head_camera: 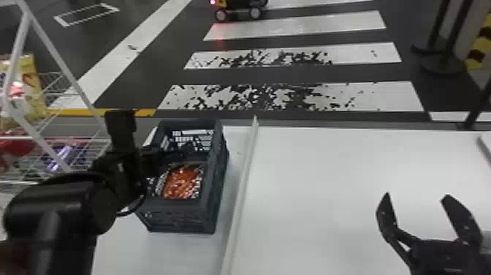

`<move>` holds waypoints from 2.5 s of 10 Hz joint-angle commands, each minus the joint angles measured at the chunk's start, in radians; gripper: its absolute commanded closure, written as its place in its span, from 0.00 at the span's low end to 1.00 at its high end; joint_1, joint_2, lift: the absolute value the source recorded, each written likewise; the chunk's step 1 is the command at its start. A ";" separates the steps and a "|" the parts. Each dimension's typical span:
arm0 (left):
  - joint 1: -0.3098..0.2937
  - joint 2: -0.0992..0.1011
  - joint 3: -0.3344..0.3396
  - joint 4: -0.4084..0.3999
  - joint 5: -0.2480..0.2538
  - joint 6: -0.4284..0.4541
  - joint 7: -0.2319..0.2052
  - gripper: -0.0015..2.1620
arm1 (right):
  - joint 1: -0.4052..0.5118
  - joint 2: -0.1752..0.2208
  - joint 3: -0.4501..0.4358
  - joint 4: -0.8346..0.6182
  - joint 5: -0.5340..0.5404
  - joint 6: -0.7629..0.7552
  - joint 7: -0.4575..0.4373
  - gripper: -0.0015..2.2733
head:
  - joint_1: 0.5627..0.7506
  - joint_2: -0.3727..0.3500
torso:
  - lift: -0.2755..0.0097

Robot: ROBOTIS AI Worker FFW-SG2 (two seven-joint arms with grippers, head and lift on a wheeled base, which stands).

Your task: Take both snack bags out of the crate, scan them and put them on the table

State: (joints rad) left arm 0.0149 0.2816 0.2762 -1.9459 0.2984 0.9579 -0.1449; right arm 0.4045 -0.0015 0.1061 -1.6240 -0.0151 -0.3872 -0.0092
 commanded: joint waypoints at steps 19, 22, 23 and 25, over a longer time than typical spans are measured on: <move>-0.329 0.013 -0.193 0.542 -0.208 0.235 -0.093 0.07 | -0.015 0.002 0.015 0.003 0.000 0.055 0.000 0.02 | 0.70 0.84 | 0.65; -0.354 0.013 -0.204 0.619 -0.228 0.229 -0.107 0.07 | -0.019 0.002 0.018 0.006 0.000 0.067 0.000 0.02 | 0.70 0.85 | 0.65; -0.362 0.013 -0.204 0.644 -0.234 0.229 -0.113 0.07 | -0.021 0.002 0.018 0.006 0.000 0.071 0.000 0.02 | 0.70 0.85 | 0.65; -0.380 0.013 -0.204 0.687 -0.265 0.210 -0.145 0.23 | -0.024 0.002 0.021 0.015 -0.003 0.074 0.000 0.02 | 0.70 0.86 | 0.65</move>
State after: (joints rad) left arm -0.3618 0.2945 0.0721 -1.2703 0.0428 1.1730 -0.2936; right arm 0.3809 -0.0015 0.1261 -1.6120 -0.0180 -0.3142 -0.0092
